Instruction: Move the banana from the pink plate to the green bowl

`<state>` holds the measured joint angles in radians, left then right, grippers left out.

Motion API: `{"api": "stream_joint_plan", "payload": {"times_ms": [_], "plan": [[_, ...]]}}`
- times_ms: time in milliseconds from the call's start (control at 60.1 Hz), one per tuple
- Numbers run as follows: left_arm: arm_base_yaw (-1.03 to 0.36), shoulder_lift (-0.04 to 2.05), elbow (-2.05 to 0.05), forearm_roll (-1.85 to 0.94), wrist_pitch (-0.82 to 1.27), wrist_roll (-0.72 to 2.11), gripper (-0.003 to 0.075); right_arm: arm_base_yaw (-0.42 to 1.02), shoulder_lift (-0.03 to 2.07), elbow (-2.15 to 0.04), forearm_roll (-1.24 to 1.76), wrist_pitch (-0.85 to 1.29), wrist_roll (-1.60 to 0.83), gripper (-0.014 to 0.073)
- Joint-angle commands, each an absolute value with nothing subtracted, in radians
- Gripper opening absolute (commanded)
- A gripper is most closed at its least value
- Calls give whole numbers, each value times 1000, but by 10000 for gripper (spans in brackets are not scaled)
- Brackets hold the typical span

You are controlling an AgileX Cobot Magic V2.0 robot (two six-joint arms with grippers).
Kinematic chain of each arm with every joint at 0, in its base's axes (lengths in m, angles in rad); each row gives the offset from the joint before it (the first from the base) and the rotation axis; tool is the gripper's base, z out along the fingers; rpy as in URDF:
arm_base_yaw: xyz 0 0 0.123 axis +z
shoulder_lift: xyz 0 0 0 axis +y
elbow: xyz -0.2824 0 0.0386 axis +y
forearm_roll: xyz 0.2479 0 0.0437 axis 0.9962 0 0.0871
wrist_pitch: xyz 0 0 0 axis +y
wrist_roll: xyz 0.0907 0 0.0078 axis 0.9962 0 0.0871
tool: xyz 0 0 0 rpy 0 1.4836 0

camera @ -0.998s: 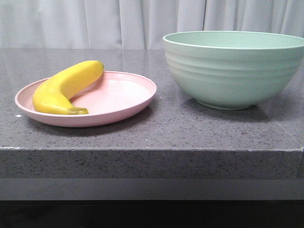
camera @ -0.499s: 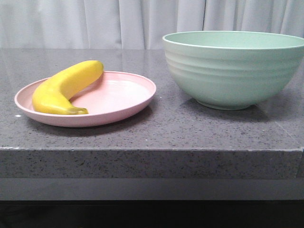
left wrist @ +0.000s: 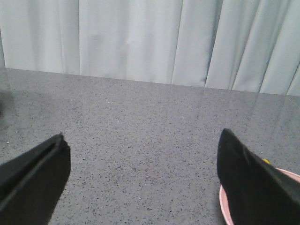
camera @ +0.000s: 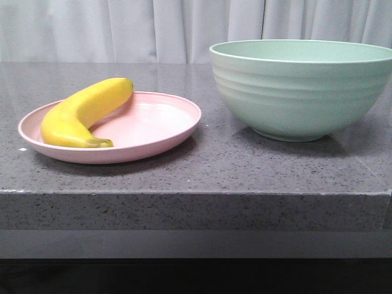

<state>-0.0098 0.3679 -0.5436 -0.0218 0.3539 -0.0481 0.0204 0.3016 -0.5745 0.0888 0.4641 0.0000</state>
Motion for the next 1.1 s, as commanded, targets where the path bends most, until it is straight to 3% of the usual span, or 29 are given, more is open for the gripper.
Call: {"api": "stream_joint_plan", "payload": {"times_ms": [0,166,366,632,1081], "plan": [[-12,427,-602,-39,273,-25,599,21,319,-607,92,410,-8,622],[-67,612,-733,-46,355,19,599,21,319,-607,92,412,-8,622],[-236,841,-872,-53,539,19,592,21,319,-607,92,412,-8,622],[-437,1112,-974,-118,626,-18,498,21,319,-607,92,412,-8,622],[-461,1402,-1069,-125,605,-24,498,21,319,-607,92,411,-8,622]]}}
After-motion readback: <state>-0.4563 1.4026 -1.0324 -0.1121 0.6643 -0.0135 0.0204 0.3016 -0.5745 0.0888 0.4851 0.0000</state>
